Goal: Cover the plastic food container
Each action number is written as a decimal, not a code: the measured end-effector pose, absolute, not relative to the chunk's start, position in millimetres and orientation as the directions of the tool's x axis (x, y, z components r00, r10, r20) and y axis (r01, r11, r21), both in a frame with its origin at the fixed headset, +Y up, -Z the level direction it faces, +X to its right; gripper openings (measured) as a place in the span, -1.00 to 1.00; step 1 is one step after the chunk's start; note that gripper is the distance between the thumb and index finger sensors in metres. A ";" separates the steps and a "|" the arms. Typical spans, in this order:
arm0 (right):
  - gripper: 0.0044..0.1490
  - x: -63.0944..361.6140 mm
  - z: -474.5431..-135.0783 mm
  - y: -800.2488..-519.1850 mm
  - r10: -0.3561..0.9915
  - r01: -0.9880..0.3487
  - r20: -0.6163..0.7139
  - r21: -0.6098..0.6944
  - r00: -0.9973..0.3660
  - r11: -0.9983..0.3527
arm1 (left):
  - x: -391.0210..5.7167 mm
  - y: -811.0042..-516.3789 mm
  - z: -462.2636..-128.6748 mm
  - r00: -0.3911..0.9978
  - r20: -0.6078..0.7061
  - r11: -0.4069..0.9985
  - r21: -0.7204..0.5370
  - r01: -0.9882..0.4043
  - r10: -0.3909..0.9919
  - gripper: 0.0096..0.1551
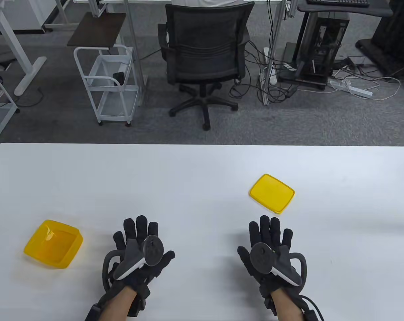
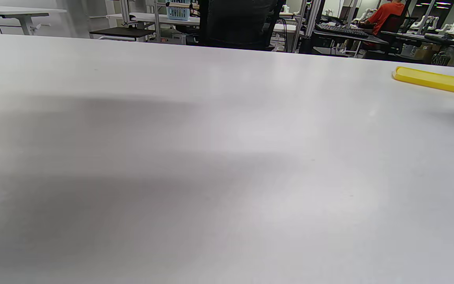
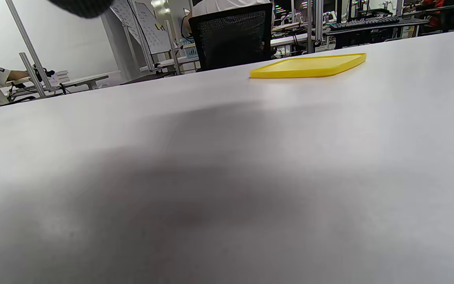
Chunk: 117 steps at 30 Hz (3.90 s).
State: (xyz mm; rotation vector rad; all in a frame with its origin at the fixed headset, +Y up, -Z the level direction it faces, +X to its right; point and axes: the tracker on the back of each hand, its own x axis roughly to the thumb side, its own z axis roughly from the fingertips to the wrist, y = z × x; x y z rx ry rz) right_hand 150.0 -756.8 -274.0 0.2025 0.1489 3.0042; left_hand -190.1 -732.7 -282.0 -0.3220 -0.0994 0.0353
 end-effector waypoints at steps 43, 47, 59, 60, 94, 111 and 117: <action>0.03 144.4 -276.8 -748.4 0.110 -0.094 0.143 0.111 -0.984 -0.989 | -353.5 -756.9 -322.9 0.724 -0.644 0.937 -0.349 0.008 -0.246 -0.52; 0.03 145.6 -276.4 -746.4 0.116 -0.102 0.139 0.100 -0.983 -0.990 | -345.9 -753.2 -318.2 0.735 -0.609 0.937 -0.333 0.104 -0.297 -0.52; 0.03 145.3 -276.7 -744.1 0.126 -0.114 0.145 0.087 -0.981 -0.990 | -265.0 -713.8 -313.7 0.940 -0.291 0.982 -0.116 0.152 -0.180 -0.52; 0.03 145.3 -276.6 -744.2 0.123 -0.111 0.144 0.088 -0.982 -0.990 | -256.1 -710.8 -312.4 0.951 -0.254 0.982 -0.099 0.158 -0.178 -0.52; 0.03 144.5 -274.4 -745.2 0.070 -0.059 0.146 0.077 -0.987 -0.995 | -64.0 -747.4 -296.9 0.892 0.409 0.975 -0.025 0.223 -0.194 -0.52; 0.03 141.1 -272.4 -747.3 0.064 -0.051 0.167 0.086 -0.984 -0.995 | -108.3 -707.4 -274.3 0.926 0.325 0.975 -0.047 0.217 -0.190 -0.08; 0.03 139.8 -271.4 -747.9 0.056 -0.042 0.173 0.084 -0.983 -0.996 | -150.7 -707.3 -265.7 0.965 0.235 0.957 -0.235 0.171 -0.114 0.13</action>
